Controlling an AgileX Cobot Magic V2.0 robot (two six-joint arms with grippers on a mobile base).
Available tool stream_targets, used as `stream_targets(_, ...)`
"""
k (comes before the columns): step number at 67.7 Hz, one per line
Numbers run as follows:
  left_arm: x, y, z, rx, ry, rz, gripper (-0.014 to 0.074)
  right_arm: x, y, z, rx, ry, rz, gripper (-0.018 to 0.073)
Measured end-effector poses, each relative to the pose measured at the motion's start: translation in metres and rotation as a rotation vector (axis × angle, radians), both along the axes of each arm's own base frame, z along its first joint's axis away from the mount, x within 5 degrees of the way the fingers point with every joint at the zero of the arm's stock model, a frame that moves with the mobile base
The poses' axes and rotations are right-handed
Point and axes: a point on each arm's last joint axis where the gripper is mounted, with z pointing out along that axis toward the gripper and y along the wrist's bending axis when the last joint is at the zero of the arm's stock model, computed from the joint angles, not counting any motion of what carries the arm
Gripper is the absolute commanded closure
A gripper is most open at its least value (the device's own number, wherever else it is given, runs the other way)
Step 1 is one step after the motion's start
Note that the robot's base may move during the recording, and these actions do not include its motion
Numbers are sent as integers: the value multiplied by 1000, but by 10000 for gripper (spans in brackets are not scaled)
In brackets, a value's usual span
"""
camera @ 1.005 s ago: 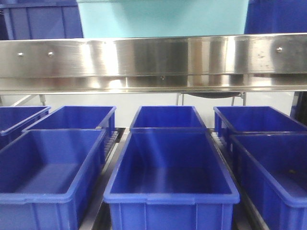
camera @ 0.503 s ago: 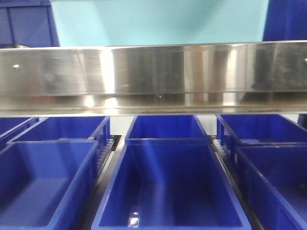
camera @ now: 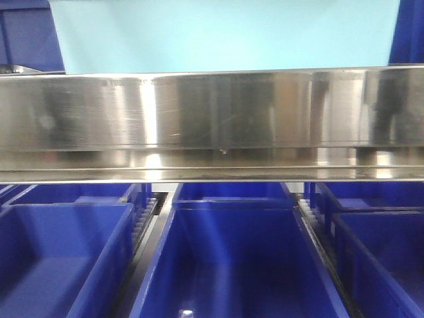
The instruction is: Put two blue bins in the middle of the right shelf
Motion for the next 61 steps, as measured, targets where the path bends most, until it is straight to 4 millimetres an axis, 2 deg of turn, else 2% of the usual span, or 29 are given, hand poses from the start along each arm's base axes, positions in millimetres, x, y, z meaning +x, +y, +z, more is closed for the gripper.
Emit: stream_targets(61, 0, 0, 0, 0, 0, 0, 707, 0, 0, 0, 0, 0, 0, 712)
